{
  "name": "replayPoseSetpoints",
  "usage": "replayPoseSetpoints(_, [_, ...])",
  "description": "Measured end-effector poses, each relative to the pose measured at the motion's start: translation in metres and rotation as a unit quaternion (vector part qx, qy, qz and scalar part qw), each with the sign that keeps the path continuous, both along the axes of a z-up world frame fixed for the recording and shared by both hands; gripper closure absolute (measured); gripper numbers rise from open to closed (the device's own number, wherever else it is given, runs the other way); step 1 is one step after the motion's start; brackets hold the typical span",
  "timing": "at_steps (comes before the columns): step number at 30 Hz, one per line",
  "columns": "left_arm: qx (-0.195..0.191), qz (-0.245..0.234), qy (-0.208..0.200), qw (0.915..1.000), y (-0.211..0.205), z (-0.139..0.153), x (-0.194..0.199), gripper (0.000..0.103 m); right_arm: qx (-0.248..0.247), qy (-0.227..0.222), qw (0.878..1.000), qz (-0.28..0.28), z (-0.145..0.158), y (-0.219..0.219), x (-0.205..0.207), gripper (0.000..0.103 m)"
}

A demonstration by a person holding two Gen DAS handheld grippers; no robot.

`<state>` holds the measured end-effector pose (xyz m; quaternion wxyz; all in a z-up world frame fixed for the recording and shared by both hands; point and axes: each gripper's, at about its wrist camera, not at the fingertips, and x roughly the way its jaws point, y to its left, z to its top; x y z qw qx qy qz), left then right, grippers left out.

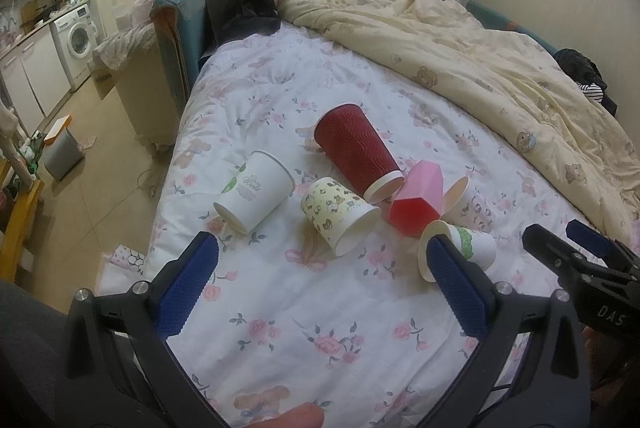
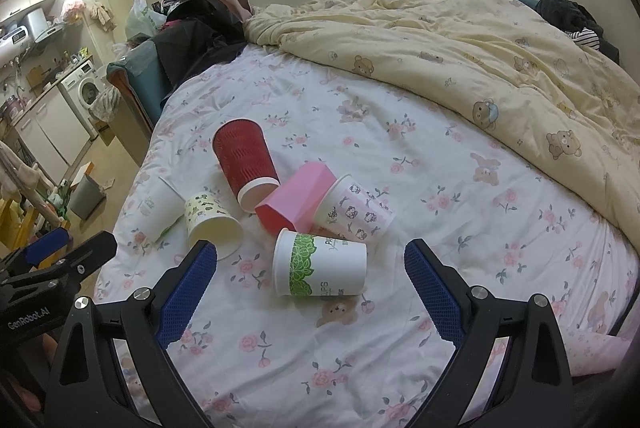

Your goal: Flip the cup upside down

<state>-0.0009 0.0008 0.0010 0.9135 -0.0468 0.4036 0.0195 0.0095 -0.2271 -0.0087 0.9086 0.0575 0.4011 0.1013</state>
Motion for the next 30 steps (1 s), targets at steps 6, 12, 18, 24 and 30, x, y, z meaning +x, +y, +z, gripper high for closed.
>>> replayPoseSetpoints(6, [0.0,0.0,0.0,1.0,-0.0005,0.0008,-0.0001,0.0,0.0,0.001,1.0,0.0,-0.0001,-0.0007,0.0005,0.006])
replayPoseSetpoints(12, [0.0,0.0,0.0,1.0,-0.0007,0.0008,0.0004,0.0,0.001,0.001,1.0,0.001,0.0004,-0.0004,0.0012,0.006])
replayPoseSetpoints(18, [0.0,0.0,-0.001,1.0,-0.0006,0.0012,0.0001,0.0,0.004,0.007,1.0,0.0,-0.004,-0.0029,-0.0002,0.006])
replayPoseSetpoints(24, [-0.002,0.002,-0.003,1.0,-0.0007,0.0021,-0.0003,0.0,0.005,0.008,1.0,0.0,-0.0044,-0.0031,0.0,0.006])
replayPoseSetpoints(30, [-0.001,0.003,-0.004,1.0,-0.0006,0.0024,-0.0006,0.0,0.005,0.009,1.0,0.0,-0.0052,-0.0031,0.0003,0.006])
